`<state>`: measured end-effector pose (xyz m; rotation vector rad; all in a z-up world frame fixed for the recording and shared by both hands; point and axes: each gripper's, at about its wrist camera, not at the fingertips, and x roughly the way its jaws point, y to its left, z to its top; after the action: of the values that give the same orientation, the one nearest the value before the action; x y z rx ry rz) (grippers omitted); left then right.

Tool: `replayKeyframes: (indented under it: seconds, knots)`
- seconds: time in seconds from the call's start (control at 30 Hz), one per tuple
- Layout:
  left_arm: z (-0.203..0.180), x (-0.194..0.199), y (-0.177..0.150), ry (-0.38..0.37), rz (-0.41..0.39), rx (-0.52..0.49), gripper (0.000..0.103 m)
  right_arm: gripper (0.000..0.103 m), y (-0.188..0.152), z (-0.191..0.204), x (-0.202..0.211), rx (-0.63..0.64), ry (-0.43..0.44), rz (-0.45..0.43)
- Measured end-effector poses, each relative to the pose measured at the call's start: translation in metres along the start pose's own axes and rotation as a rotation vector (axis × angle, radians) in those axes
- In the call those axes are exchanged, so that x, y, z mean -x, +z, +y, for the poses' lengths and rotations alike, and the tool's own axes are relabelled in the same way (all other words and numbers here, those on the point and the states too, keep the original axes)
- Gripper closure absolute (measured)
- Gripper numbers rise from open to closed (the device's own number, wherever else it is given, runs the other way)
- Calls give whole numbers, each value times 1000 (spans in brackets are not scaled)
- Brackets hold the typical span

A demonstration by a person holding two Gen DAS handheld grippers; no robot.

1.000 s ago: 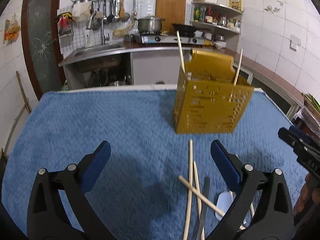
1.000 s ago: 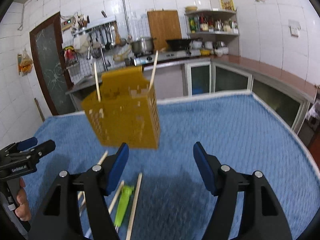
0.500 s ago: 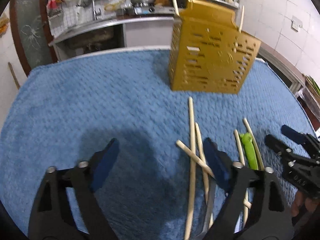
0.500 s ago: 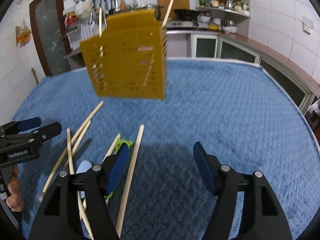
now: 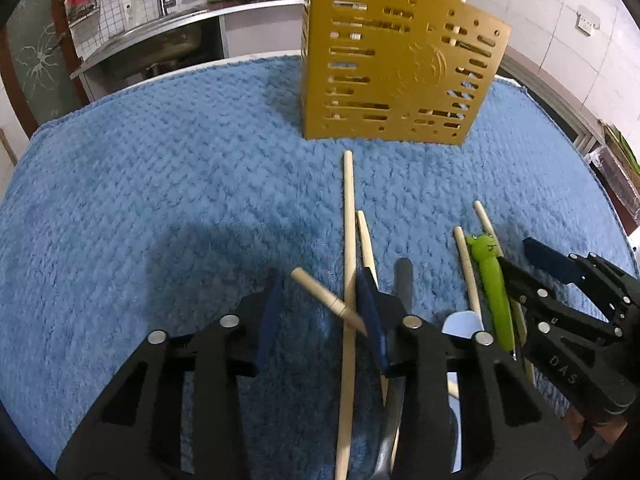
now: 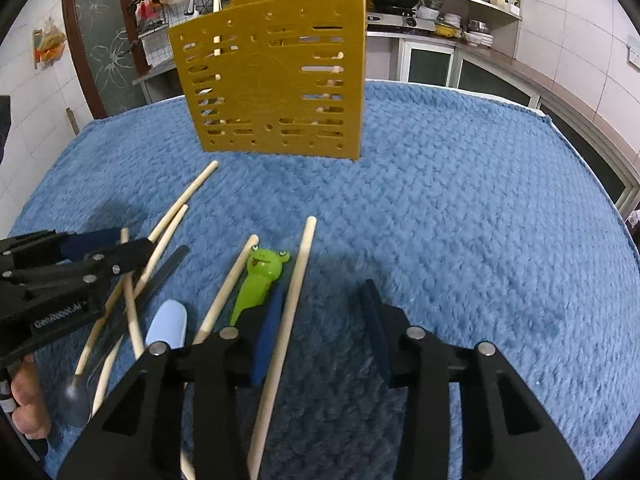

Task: Organize utensils
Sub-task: 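Grasp another wooden chopstick with the left tool while the right tool grasps one too, then lift the left tool's chopstick over the yellow holder while the right tool carries its chopstick there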

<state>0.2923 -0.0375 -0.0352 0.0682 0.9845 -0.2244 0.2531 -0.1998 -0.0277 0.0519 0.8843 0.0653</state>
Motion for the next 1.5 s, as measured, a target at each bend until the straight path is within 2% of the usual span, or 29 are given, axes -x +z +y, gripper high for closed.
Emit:
replayKeyframes:
  seconds: [0.13, 0.33, 0.47, 0.97, 1.1, 1.23, 1.37, 1.5]
  knots:
    - [-1, -5, 5, -3, -10, -20, 82, 88, 3, -4, 1, -11, 26, -3]
    - [6, 1, 13, -41, -42, -23, 99, 97, 4, -11, 6, -30, 58, -13]
    - [10, 7, 15, -25, -78, -43, 99, 99, 5, -17, 7, -50, 75, -14]
    - [38, -1, 10, -29, -18, 25, 98, 100, 5, -22, 6, -57, 89, -15]
    - [38, 3, 8, -20, -6, 26, 79, 99, 5, -22, 5, -56, 85, -12]
    - [43, 3, 2, -11, 40, 26, 78, 99, 5, -21, 4, -54, 75, -6]
    - [36, 7, -2, -11, 48, -6, 78, 96, 7, -17, 3, -41, 61, 11]
    - [25, 1, -6, 34, 59, -55, 78, 96, 11, -15, 1, -35, 45, 33]
